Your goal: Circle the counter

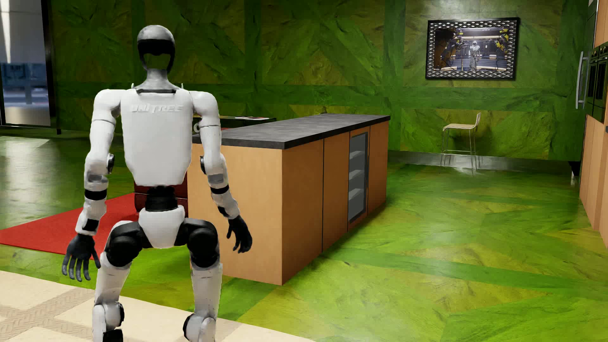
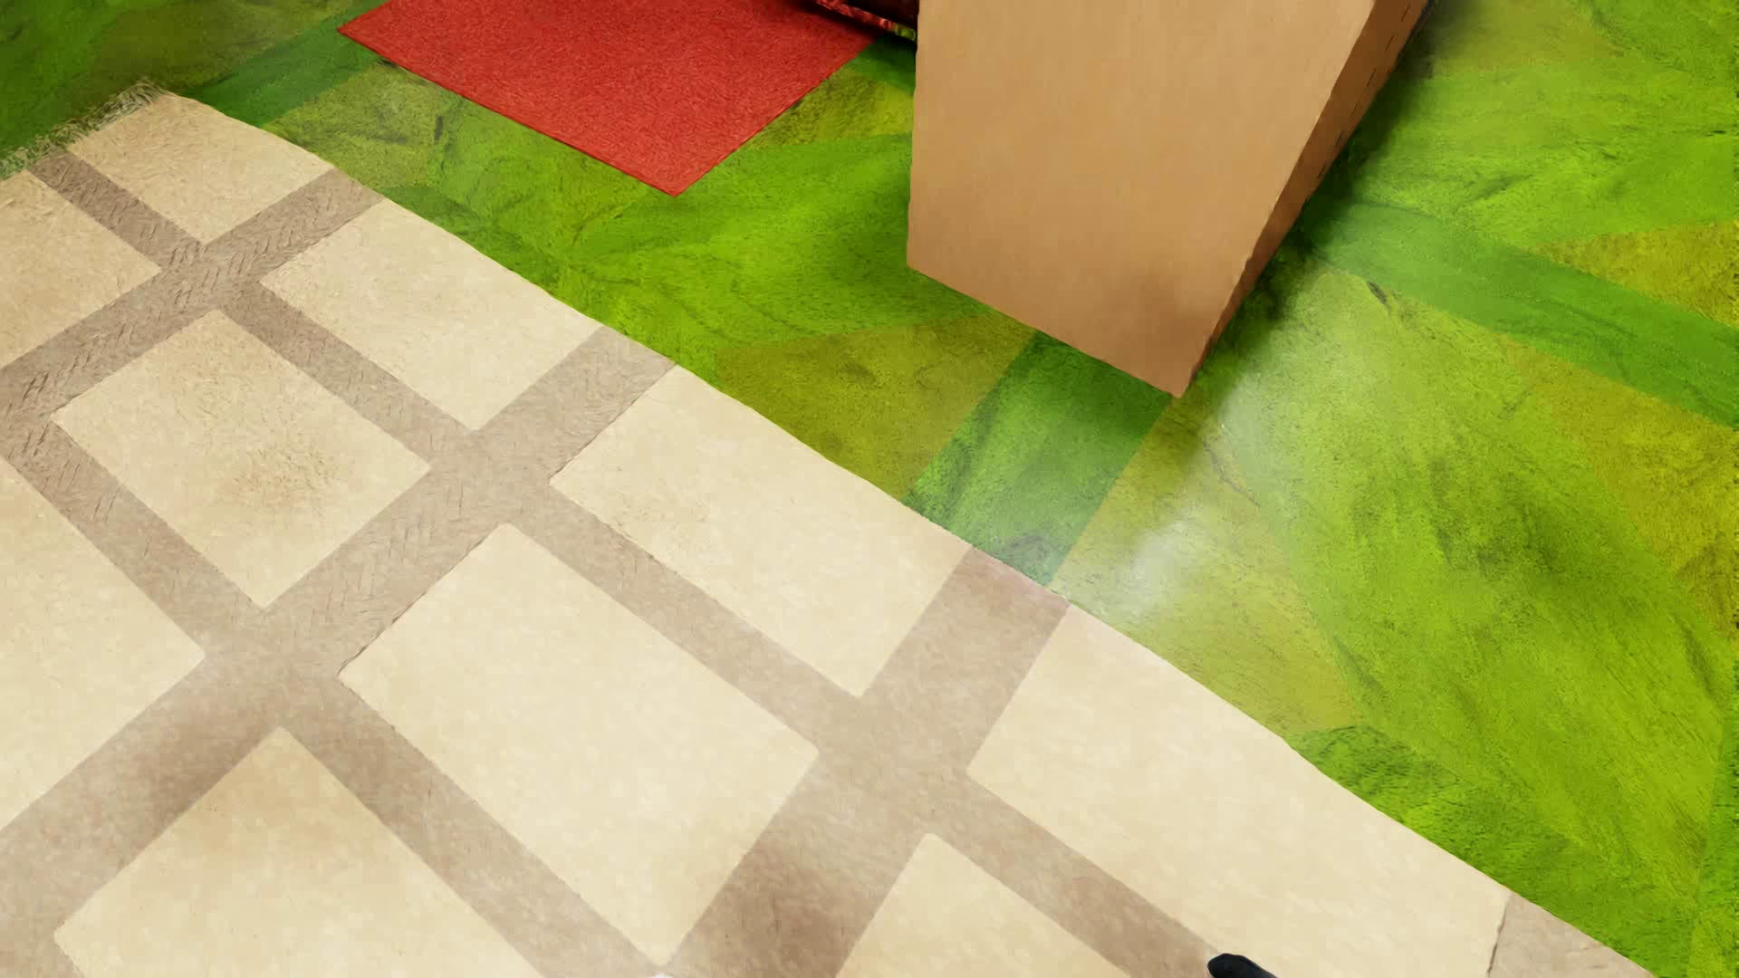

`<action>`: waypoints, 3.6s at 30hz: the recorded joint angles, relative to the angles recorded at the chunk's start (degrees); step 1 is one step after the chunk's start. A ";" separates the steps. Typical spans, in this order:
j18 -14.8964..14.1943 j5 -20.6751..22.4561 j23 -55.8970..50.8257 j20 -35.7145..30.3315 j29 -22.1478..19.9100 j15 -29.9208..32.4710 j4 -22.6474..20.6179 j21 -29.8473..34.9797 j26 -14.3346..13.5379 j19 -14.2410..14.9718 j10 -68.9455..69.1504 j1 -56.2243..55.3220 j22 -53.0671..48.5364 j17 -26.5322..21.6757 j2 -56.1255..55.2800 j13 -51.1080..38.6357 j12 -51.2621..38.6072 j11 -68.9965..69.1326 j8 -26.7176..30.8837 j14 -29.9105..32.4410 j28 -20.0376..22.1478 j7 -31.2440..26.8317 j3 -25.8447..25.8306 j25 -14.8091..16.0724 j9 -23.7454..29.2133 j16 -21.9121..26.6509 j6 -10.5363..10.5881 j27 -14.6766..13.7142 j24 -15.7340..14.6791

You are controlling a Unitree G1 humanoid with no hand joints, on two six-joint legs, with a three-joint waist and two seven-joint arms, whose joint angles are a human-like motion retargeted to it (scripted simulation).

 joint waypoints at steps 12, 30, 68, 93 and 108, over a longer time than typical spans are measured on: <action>-9.14 -18.67 -10.45 7.95 -0.98 20.58 -20.71 -2.27 -3.79 -5.73 -24.23 2.45 5.99 -0.43 -7.39 17.03 -15.40 44.12 20.19 0.65 8.40 -17.67 -0.70 3.71 3.01 3.85 -8.78 -5.56 24.25; -12.35 -5.29 -5.43 -14.13 0.40 15.60 -12.21 -3.80 -8.18 -11.30 -5.46 30.72 -24.62 9.10 -28.87 15.42 -29.08 11.74 0.94 16.15 13.27 -11.46 -5.55 -4.63 4.38 9.17 -1.97 -9.87 6.16; -7.67 -2.15 -9.09 -13.94 0.01 25.64 -26.80 -1.37 -9.24 -5.38 -12.47 36.78 -27.25 7.23 -30.61 23.40 -33.07 7.82 14.33 12.00 19.61 -15.85 -5.88 -1.44 3.06 2.38 -2.90 -8.66 4.06; 8.83 -10.52 -6.64 3.80 8.17 22.50 -32.62 5.14 -1.55 -0.78 -31.62 11.38 4.03 1.63 -14.09 14.63 -18.54 57.07 24.61 3.15 14.55 -7.15 1.32 -3.55 3.80 -9.90 -6.20 -8.00 12.66; -7.12 -2.03 -5.46 -7.37 6.02 19.29 -23.70 -3.39 -8.68 2.86 4.70 28.22 -7.69 7.33 -19.71 17.77 -26.65 9.08 21.49 16.06 17.00 -16.03 -4.14 -1.53 3.70 -1.70 -2.47 -7.67 6.52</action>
